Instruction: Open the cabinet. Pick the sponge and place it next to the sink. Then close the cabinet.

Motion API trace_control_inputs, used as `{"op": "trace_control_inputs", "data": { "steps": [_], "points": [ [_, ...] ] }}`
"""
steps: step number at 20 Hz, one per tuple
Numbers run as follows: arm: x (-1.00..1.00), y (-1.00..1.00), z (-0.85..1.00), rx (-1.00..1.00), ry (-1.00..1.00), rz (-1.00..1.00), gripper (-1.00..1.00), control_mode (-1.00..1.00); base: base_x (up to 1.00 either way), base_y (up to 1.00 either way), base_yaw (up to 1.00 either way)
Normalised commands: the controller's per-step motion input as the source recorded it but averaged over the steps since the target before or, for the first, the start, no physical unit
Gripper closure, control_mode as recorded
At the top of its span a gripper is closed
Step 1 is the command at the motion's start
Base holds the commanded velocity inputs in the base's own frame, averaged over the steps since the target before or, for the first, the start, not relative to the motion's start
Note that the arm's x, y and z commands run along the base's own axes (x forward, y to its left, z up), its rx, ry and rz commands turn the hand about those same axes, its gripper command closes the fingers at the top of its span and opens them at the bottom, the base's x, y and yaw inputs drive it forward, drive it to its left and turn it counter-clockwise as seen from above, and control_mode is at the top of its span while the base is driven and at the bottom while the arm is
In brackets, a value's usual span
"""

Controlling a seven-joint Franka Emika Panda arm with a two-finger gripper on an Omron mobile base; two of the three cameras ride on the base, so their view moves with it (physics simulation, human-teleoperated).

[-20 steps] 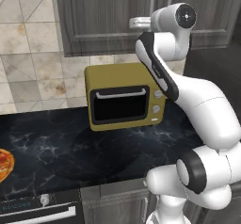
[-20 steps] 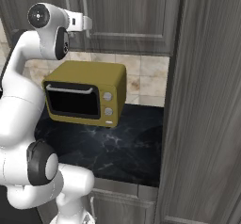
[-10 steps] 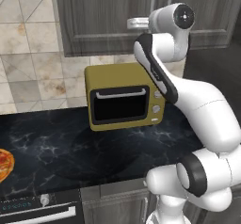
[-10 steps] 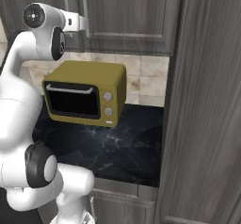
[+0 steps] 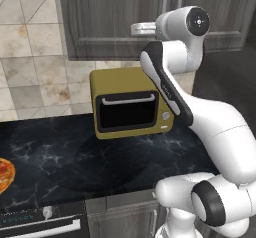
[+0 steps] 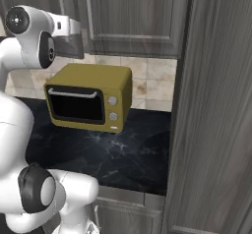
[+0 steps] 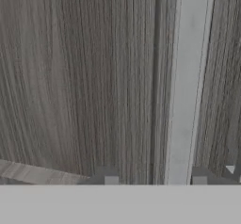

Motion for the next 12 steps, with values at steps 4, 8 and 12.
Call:
{"op": "trace_control_inputs", "data": {
  "steps": [4,8,12],
  "points": [
    [-0.57,0.72,0.00,0.00,0.00,0.04,1.00,-1.00,0.00,0.00,0.00],
    [-0.62,0.77,0.00,0.00,0.00,0.06,1.00,-1.00,0.00,0.00,0.00],
    [-0.66,0.75,0.00,0.00,0.00,0.07,1.00,-1.00,0.00,0.00,0.00]
  ]
}}
